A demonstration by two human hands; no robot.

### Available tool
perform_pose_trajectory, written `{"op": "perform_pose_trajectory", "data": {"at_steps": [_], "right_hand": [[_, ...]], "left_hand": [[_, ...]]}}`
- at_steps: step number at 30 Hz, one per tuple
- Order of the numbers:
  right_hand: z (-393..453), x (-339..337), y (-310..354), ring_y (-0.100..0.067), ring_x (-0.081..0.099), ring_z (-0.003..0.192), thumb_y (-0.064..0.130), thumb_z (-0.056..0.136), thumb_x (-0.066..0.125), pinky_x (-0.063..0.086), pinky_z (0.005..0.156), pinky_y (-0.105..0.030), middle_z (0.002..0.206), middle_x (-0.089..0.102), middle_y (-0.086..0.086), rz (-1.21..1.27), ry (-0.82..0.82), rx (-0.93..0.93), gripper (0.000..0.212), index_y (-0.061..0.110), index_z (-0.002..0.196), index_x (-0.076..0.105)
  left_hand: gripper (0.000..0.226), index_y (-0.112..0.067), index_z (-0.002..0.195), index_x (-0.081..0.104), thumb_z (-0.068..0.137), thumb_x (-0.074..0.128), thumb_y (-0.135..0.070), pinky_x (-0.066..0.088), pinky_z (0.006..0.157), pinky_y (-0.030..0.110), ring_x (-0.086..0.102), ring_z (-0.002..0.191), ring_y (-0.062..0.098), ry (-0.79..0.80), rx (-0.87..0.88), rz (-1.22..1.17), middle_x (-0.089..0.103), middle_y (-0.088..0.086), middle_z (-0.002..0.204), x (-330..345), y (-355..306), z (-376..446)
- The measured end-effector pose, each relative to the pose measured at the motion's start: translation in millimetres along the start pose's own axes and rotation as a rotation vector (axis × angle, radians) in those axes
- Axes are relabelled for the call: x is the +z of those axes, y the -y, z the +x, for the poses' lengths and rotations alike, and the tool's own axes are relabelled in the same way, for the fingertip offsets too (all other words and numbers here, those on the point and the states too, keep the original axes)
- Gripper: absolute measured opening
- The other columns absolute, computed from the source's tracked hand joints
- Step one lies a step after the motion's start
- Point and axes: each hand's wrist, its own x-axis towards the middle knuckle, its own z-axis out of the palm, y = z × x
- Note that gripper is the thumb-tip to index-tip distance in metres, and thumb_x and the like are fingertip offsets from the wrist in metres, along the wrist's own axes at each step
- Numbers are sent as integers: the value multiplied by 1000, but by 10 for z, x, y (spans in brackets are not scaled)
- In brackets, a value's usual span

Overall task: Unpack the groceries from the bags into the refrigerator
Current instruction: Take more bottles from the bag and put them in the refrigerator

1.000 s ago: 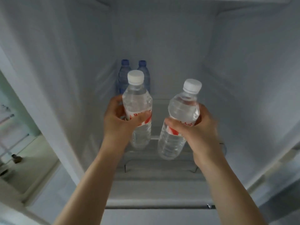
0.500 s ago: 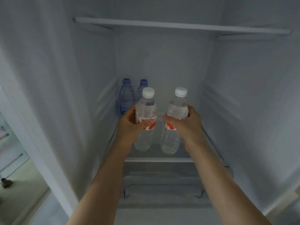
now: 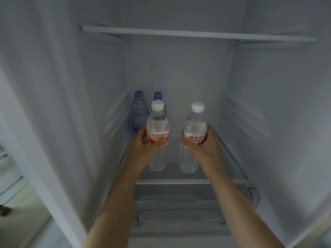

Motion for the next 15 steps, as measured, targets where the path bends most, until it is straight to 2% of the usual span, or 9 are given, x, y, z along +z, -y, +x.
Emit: {"op": "perform_pose_trajectory", "data": {"at_steps": [2,3,5,7,11,15], "right_hand": [[-82,23,-93,-8,65,99,22,68,84,56,84,-31,112,66,8,-35,-31,-20,66,26,125,52],[-135,35,-159,-9,64,103,20,67,85,54,87,-31,115,64,8,-63,-51,-24,67,26,125,51],[-235,75,-319,-14,60,109,24,65,86,52,92,-37,118,61,6,-146,-76,-36,72,26,126,48],[-279,112,-457,-16,58,112,28,65,85,51,94,-43,120,58,4,-199,-79,-37,75,25,129,46],[-187,157,-546,-14,59,110,29,68,82,54,92,-42,120,59,4,-231,-62,-43,73,27,131,45],[-42,168,-585,-17,57,116,26,70,84,51,97,-44,126,57,1,-260,-58,-37,78,23,135,42]], "left_hand": [[83,-35,135,41,68,86,-16,45,74,3,56,96,-20,-36,-8,128,55,-28,113,24,157,-83],[94,-34,139,36,64,89,-18,47,81,9,55,103,-15,-75,-2,214,55,-24,118,52,266,-138],[104,-35,143,32,59,91,-20,51,92,31,56,115,7,-175,-17,331,54,-10,129,132,423,-264],[98,-34,141,35,61,89,-16,51,94,39,57,115,16,-247,-7,370,54,-3,130,204,493,-325],[91,-28,138,40,63,87,-9,51,94,38,57,114,19,-253,9,362,55,1,127,282,534,-214],[94,-21,144,37,65,85,-5,39,94,23,51,120,19,-219,36,386,52,4,131,435,561,-43]]}}
